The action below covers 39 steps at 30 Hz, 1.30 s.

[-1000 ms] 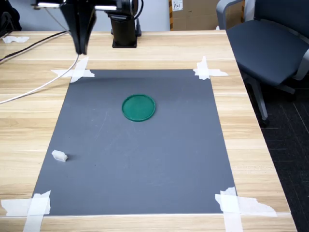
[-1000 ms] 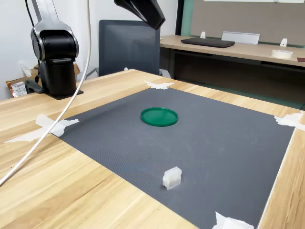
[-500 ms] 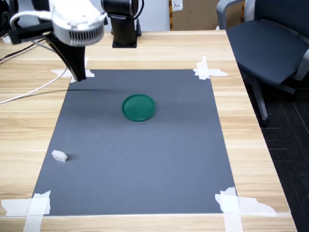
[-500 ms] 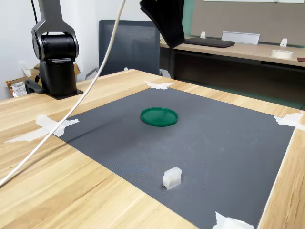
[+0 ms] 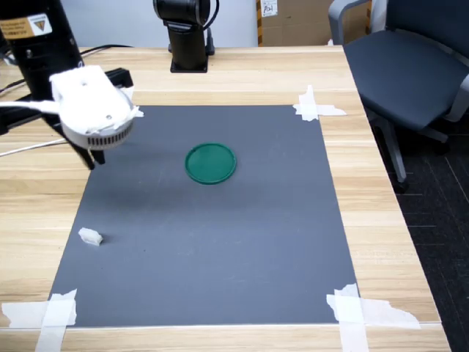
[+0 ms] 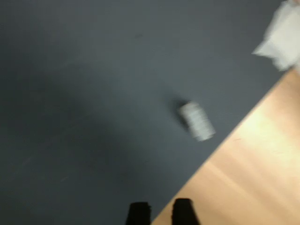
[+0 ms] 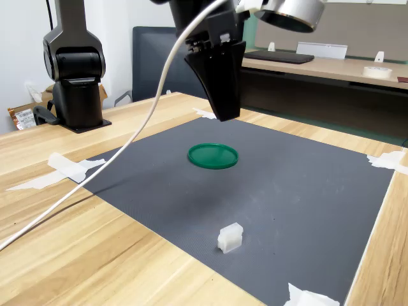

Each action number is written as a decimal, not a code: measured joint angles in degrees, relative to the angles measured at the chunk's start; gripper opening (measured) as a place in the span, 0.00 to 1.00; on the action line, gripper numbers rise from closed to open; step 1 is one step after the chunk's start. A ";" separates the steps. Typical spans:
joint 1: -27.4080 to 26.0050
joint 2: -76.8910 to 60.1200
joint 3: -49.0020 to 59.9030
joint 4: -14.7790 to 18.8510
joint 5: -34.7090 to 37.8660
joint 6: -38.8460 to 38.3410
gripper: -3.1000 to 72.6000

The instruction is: Grasp a white terminal and put it in the green lid.

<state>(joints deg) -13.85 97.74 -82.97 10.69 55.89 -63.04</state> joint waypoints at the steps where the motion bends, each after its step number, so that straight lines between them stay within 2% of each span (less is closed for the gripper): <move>1: 0.00 0.00 -0.12 0.00 -1.03 0.32 0.22; 8: 0.00 0.00 -0.25 0.69 -1.65 7.99 0.47; 12: 0.00 0.11 -0.25 -2.31 -1.44 16.44 0.57; 16: 0.00 0.28 -0.25 -4.52 -1.92 21.49 0.60; 23: 0.00 1.64 -0.39 -3.36 -1.40 25.93 0.60; 26: 0.00 3.05 -0.39 -5.14 -0.77 27.12 0.62; 31: 0.00 5.32 -3.04 -8.18 0.17 31.74 0.72; 35: 0.00 8.44 -8.24 -8.57 4.32 35.24 0.78; 39: 0.00 12.38 -12.67 -8.64 10.06 35.26 0.79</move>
<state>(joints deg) -13.85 110.12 -95.63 2.05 65.95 -27.78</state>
